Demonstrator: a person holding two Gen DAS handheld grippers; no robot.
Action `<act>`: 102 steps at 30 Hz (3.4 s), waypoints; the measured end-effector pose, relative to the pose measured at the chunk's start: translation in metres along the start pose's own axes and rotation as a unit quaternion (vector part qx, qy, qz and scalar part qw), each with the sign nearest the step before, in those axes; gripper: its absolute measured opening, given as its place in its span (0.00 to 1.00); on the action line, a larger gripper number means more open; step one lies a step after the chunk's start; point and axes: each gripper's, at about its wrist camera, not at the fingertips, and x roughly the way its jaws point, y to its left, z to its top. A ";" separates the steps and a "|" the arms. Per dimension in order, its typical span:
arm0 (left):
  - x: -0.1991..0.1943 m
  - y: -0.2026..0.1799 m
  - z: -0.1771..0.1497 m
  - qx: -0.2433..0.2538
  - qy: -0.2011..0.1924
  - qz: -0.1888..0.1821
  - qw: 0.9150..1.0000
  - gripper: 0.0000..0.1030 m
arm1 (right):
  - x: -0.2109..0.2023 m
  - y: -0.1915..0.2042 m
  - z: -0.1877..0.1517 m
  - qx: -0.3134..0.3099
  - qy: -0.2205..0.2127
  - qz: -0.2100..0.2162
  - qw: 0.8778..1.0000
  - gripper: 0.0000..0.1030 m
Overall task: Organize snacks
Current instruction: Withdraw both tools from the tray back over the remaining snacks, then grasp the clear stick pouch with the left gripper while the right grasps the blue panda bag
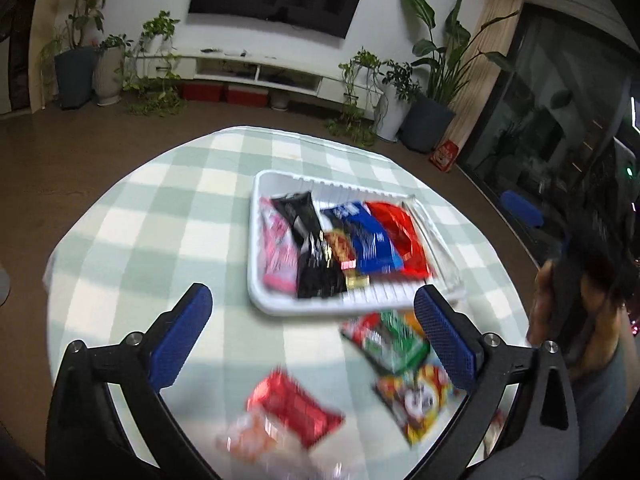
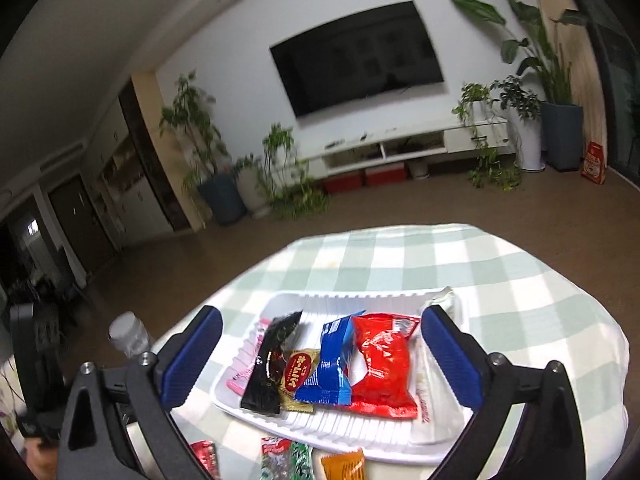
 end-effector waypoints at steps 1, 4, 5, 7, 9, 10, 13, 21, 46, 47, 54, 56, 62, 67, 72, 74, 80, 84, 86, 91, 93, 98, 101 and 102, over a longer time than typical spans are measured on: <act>-0.010 0.000 -0.012 -0.004 -0.008 0.006 1.000 0.99 | -0.009 -0.004 0.000 0.012 -0.007 0.002 1.000 1.00; -0.031 0.003 -0.051 -0.036 -0.012 0.011 0.999 0.99 | -0.033 -0.019 -0.007 0.062 -0.012 0.014 0.998 1.00; -0.035 0.007 -0.063 -0.051 -0.010 0.013 0.999 0.99 | -0.044 -0.026 -0.014 0.085 -0.011 0.016 0.996 1.00; -0.038 0.013 -0.092 -0.087 0.003 0.019 0.996 0.99 | -0.058 -0.035 -0.026 0.116 -0.008 0.017 0.993 1.00; -0.034 0.017 -0.115 -0.110 0.033 0.034 0.993 0.99 | -0.072 -0.041 -0.044 0.141 0.003 0.005 0.990 1.00; -0.034 0.017 -0.123 -0.118 0.044 0.040 0.991 0.99 | -0.079 -0.042 -0.055 0.150 0.011 -0.005 0.989 1.00; -0.044 0.005 -0.128 -0.093 0.031 0.054 0.994 0.99 | -0.092 -0.038 -0.080 0.160 0.035 -0.035 0.986 1.00; -0.036 -0.001 -0.136 -0.084 0.056 0.080 0.992 0.99 | -0.116 -0.013 -0.122 0.129 0.051 -0.050 0.989 1.00; 0.024 -0.007 -0.112 -0.032 0.122 0.173 0.977 0.78 | -0.105 -0.007 -0.136 0.106 0.087 -0.062 0.989 1.00; 0.023 -0.006 -0.112 -0.028 0.120 0.176 0.977 0.75 | -0.106 -0.007 -0.136 0.105 0.085 -0.061 0.989 1.00; 0.010 0.015 -0.107 -0.033 0.125 0.167 0.977 0.35 | -0.107 -0.006 -0.135 0.099 0.083 -0.062 0.990 1.00; 0.009 0.021 -0.106 -0.037 0.130 0.153 0.979 0.35 | -0.107 -0.006 -0.135 0.097 0.084 -0.064 0.990 1.00; 0.021 0.017 -0.095 -0.003 0.163 0.173 0.971 0.40 | -0.106 -0.004 -0.135 0.087 0.089 -0.068 0.990 1.00; 0.021 0.016 -0.098 0.015 0.152 0.163 0.975 0.34 | -0.104 0.000 -0.137 0.066 0.091 -0.081 0.990 0.98; 0.014 0.017 -0.101 0.006 0.144 0.129 0.981 0.28 | -0.096 0.012 -0.141 0.034 0.106 -0.073 0.991 0.95; 0.010 0.017 -0.104 -0.001 0.140 0.115 0.983 0.28 | -0.092 0.020 -0.143 0.015 0.110 -0.067 0.991 0.94; 0.007 0.013 -0.107 -0.001 0.140 0.081 0.987 0.27 | -0.073 0.030 -0.150 0.032 0.155 -0.001 0.987 0.88; 0.007 0.009 -0.109 0.002 0.141 0.068 0.988 0.26 | -0.056 0.028 -0.154 0.089 0.192 0.026 0.977 0.84; 0.006 0.009 -0.109 0.001 0.141 0.064 0.988 0.26 | -0.048 0.026 -0.157 0.109 0.205 0.020 0.972 0.83; 0.007 0.008 -0.109 0.000 0.143 0.055 0.988 0.26 | -0.027 0.021 -0.164 0.153 0.229 -0.003 0.961 0.81; 0.007 0.009 -0.109 0.000 0.143 0.055 0.988 0.26 | -0.019 0.021 -0.164 0.169 0.229 -0.007 0.959 0.81; 0.007 0.008 -0.110 0.000 0.143 0.054 0.988 0.26 | -0.004 0.021 -0.159 0.196 0.212 -0.022 0.957 0.79; 0.007 0.008 -0.110 -0.001 0.144 0.052 0.988 0.26 | 0.001 0.021 -0.159 0.190 0.204 -0.029 0.960 0.61; 0.007 0.008 -0.110 -0.001 0.144 0.052 0.988 0.26 | 0.001 0.020 -0.160 0.186 0.204 -0.028 0.961 0.59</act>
